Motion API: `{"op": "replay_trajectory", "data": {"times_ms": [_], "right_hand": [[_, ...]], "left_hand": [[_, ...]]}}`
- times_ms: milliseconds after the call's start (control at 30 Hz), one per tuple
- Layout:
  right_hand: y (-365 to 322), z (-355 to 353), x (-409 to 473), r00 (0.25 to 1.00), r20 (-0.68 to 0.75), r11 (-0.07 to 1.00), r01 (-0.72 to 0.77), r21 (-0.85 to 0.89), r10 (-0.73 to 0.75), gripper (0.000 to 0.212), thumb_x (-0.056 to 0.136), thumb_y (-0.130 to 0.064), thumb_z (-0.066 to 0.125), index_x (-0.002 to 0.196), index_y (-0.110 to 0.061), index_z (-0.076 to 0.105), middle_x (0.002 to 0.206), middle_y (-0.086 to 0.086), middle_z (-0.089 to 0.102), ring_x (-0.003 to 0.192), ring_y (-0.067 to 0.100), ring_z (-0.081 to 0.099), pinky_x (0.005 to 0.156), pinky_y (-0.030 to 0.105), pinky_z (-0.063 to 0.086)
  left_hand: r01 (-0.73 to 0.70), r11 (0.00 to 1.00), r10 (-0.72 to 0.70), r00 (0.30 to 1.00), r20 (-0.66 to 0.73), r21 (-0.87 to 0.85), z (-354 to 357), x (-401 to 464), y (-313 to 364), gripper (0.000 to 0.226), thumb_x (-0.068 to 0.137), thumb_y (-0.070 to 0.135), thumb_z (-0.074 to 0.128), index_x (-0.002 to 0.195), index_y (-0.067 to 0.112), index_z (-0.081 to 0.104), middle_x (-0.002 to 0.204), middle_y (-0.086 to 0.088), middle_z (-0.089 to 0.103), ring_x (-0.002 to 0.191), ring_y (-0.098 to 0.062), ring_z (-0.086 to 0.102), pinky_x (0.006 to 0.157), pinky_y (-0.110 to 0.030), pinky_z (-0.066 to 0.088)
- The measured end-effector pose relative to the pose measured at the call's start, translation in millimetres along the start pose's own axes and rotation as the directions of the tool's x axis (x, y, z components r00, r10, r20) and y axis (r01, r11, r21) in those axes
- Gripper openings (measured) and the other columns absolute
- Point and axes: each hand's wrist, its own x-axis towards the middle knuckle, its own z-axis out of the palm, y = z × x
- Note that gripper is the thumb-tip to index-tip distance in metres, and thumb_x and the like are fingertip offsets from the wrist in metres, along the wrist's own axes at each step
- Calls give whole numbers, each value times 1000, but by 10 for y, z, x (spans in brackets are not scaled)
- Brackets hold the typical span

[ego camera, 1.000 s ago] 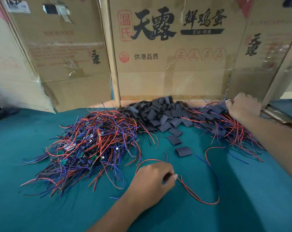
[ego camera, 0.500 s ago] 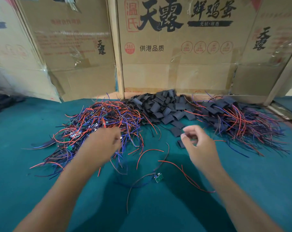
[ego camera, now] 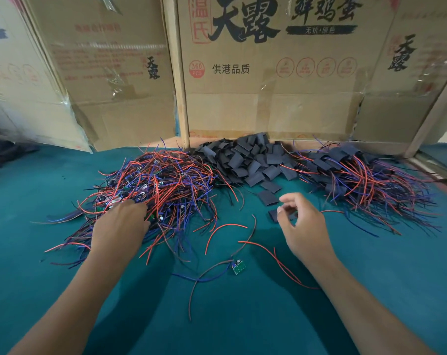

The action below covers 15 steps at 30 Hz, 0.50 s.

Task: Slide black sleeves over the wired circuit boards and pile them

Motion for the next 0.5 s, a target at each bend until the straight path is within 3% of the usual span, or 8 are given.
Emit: {"op": "replay_trajectory", "data": {"times_ms": [133, 233, 300, 400, 500], "right_hand": [[23, 7, -1, 1000, 13, 1000, -16, -15, 16, 17, 91, -16, 62, 105, -25, 56, 91, -18, 59, 91, -10, 54, 75, 1, 35], [26, 21, -1, 999, 29, 1000, -21, -8, 21, 17, 92, -19, 60, 105, -30, 54, 92, -21, 58, 93, -11, 52, 74, 1, 35], [26, 35, 3, 998, 44, 999, -37, -4, 37, 16, 93, -21, 60, 105, -31, 54, 92, -21, 59, 93, -11, 53, 73, 5, 36], [30, 66, -3, 999, 38, 999, -35, -5, 35, 14, 94, -22, 60, 104, -31, 56, 90, -20, 61, 90, -7, 56, 73, 13, 39], [-17, 72, -13, 1000, 24, 1000, -20, 20, 20, 6, 95, -27, 59, 100, -29, 59, 89, -18, 63, 88, -4, 57, 71, 17, 42]], "left_hand": [[-29, 998, 30, 999, 18, -60, -236, -2, -57, 26, 92, 37, 67, 91, 12, 59, 98, -9, 60, 95, -32, 59, 70, -38, 42], [-92, 948, 74, 995, -70, -305, -497, 2, -7, 24, 89, 36, 71, 83, 16, 59, 86, -2, 57, 81, -26, 56, 64, -36, 36], [-186, 876, 116, 977, -180, -445, -717, 2, 68, 21, 87, 37, 73, 80, 22, 58, 78, 5, 56, 72, -11, 53, 58, -32, 33], [-305, 684, 128, 945, -302, -662, -992, 9, 270, 21, 85, 42, 73, 78, 28, 59, 71, 10, 62, 64, 0, 52, 56, -19, 37], [-301, 305, 133, 953, -272, -904, -1047, 63, 575, 24, 87, 38, 74, 79, 21, 58, 64, 5, 63, 53, -6, 48, 54, -18, 40]]}}
